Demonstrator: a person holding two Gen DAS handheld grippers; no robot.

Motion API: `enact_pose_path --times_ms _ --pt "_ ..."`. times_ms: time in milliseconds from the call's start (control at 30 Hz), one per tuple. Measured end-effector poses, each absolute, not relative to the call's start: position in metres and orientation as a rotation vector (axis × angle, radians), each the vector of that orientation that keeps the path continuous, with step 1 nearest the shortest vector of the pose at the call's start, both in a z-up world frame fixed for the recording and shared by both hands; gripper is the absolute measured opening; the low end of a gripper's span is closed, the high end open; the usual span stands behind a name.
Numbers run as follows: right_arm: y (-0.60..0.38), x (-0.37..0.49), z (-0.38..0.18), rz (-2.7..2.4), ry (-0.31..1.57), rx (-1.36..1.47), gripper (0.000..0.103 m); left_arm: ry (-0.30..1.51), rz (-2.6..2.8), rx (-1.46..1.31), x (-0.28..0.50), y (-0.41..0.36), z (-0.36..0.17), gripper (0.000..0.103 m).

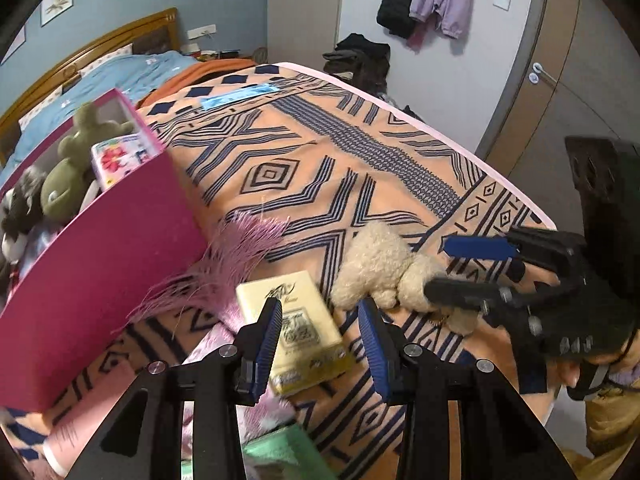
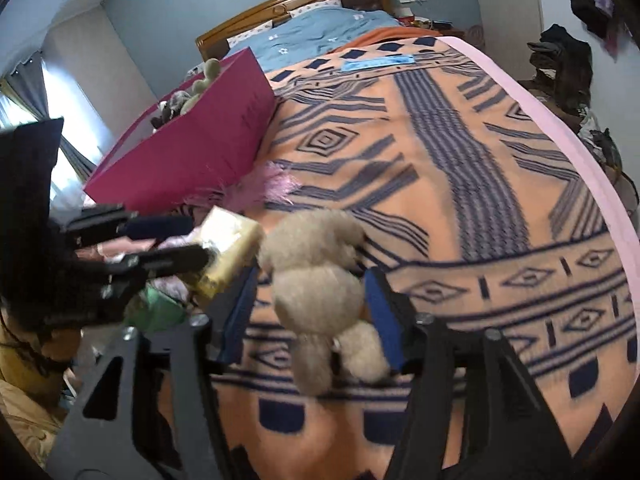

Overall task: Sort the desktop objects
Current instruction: 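Close the right gripper on the cream fluffy plush beside the yellow tissue pack, then lift the cream fluffy plush with the right gripper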

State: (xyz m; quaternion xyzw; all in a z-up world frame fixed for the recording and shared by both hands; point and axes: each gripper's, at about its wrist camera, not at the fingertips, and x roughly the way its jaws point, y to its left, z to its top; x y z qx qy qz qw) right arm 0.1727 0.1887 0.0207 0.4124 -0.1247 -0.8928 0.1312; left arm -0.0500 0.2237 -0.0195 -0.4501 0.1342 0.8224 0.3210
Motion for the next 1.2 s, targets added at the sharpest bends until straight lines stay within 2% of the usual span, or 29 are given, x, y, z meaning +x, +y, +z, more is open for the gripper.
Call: enact_pose_path --times_ms 567,800,1200 --pt "0.161 0.188 0.008 -2.328 -0.456 1.173 0.063 0.337 2.105 -1.265 -0.049 0.227 -0.034 0.041" --pt "0.189 0.184 0.0 -2.441 -0.394 1.24 0.063 0.322 2.025 -1.264 -0.034 0.231 -0.038 0.041" --pt "0.132 0.201 0.001 -2.22 -0.253 1.14 0.063 0.182 1.913 -1.329 -0.049 0.223 -0.043 0.04"
